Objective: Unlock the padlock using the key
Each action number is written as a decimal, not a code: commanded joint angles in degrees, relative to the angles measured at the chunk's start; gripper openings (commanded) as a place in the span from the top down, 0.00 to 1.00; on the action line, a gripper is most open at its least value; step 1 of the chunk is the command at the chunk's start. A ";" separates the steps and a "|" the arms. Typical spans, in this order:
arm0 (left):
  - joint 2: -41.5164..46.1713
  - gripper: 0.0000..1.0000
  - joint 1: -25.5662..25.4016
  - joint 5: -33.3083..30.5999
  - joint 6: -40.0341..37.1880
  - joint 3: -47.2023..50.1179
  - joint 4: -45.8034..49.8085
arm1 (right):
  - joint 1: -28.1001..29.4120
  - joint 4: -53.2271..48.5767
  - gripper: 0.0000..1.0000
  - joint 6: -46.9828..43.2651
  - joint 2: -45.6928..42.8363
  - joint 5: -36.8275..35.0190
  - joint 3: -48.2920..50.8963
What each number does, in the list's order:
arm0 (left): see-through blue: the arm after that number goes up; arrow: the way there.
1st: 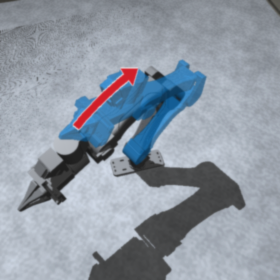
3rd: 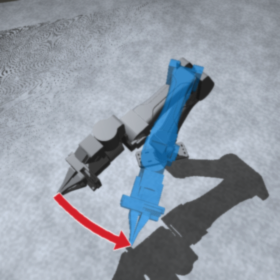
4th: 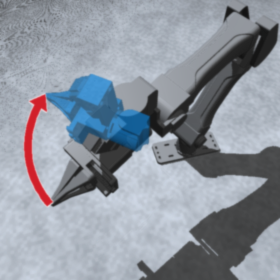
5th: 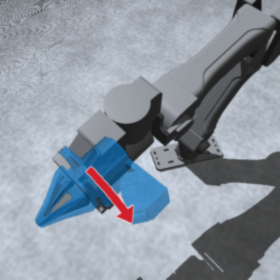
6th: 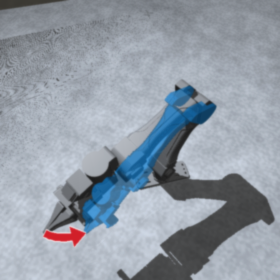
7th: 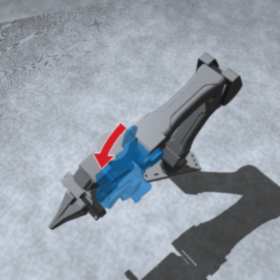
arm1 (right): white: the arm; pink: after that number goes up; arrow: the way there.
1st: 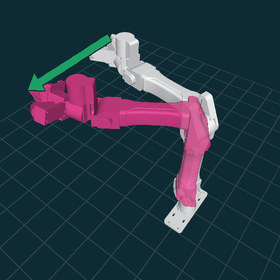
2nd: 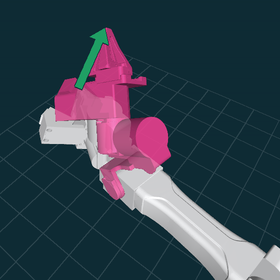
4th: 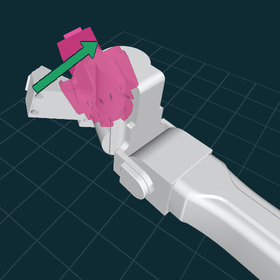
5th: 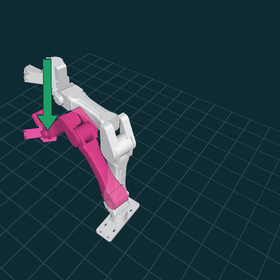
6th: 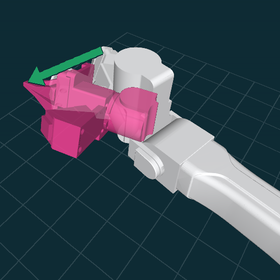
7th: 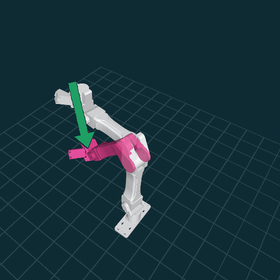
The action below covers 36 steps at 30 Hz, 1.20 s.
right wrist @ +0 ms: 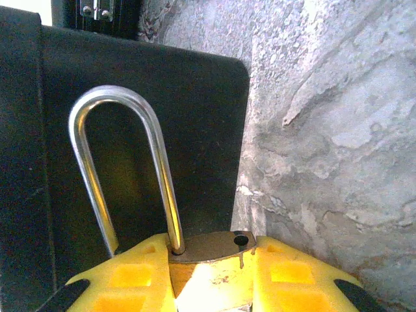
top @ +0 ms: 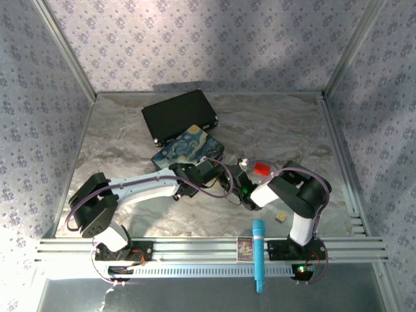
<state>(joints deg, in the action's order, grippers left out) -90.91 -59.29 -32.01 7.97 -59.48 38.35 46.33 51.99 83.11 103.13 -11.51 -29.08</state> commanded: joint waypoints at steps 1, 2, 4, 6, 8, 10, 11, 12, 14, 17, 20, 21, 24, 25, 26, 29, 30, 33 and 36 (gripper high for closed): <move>-2.69 0.55 -0.57 11.53 0.40 2.71 5.61 | 0.28 -0.48 1.00 -1.55 -0.04 -2.31 0.21; -2.72 0.55 -0.61 11.45 0.38 2.71 5.72 | 0.34 -0.48 1.00 -1.68 0.05 -2.14 0.20; -2.74 0.55 -0.52 11.01 0.64 2.54 5.86 | 0.02 -1.70 1.00 -2.64 -0.14 -0.50 0.03; -2.56 0.55 -0.39 10.32 1.14 2.32 5.89 | -1.02 -7.44 1.00 -4.70 -0.88 4.50 -1.08; -2.30 0.54 -0.39 9.69 1.82 1.70 6.12 | -2.12 -14.93 1.00 -7.34 -2.15 9.57 -1.84; -2.29 0.54 -0.39 8.91 2.37 0.77 6.35 | -2.75 -21.47 1.00 -9.90 -4.25 11.53 -1.63; -2.42 0.54 -0.39 8.17 2.85 0.09 6.78 | -3.32 -26.12 1.00 -11.95 -5.59 12.70 -2.21; -2.56 0.54 -0.39 7.67 3.12 -0.43 7.20 | -3.73 -30.38 1.00 -13.67 -6.84 13.37 -2.65; -2.56 0.53 -0.39 6.52 3.75 -1.76 8.09 | -4.87 -40.12 1.00 -17.94 -8.87 16.01 -4.57; -2.35 0.52 -0.30 5.11 4.40 -2.71 8.48 | -7.61 -53.31 1.00 -25.02 -8.67 21.82 -8.61; -1.87 0.49 -0.36 4.00 5.12 -3.31 8.76 | -9.48 -69.54 1.00 -34.17 -6.48 23.08 -14.89; -1.74 0.48 -0.39 3.72 5.36 -3.42 8.74 | -9.82 -73.26 1.00 -36.32 -5.77 22.80 -16.33; -0.77 0.43 -0.39 2.46 6.54 -3.80 9.25 | -11.05 -81.94 0.99 -41.28 -4.08 23.55 -19.48; -0.44 0.41 -0.46 1.94 7.15 -3.85 9.62 | -11.34 -84.52 0.98 -42.84 -3.39 23.11 -20.57; -0.15 0.37 -0.53 1.09 8.09 -3.83 9.92 | -11.43 -87.92 0.99 -44.37 -2.72 21.99 -21.74; 0.62 0.15 -0.72 -0.77 11.57 -3.43 11.29 | -11.26 -93.23 0.98 -45.96 -3.10 18.46 -22.70; 0.74 0.09 -0.92 -2.31 12.77 -3.29 11.90 | -11.33 -93.53 0.98 -45.96 -3.70 18.09 -22.50; 0.08 0.00 -1.47 -5.57 16.68 -3.87 14.57 | -10.97 -96.23 0.95 -45.87 -5.21 13.40 -22.93; -0.96 0.00 -1.37 -6.49 19.01 -3.82 15.82 | -10.65 -98.33 0.92 -45.09 -6.60 10.45 -22.77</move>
<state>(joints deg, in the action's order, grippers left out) -91.94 -60.40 -35.31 22.52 -62.48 50.22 35.92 -28.08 39.22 96.16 7.05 -54.68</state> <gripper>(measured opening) 0.994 0.251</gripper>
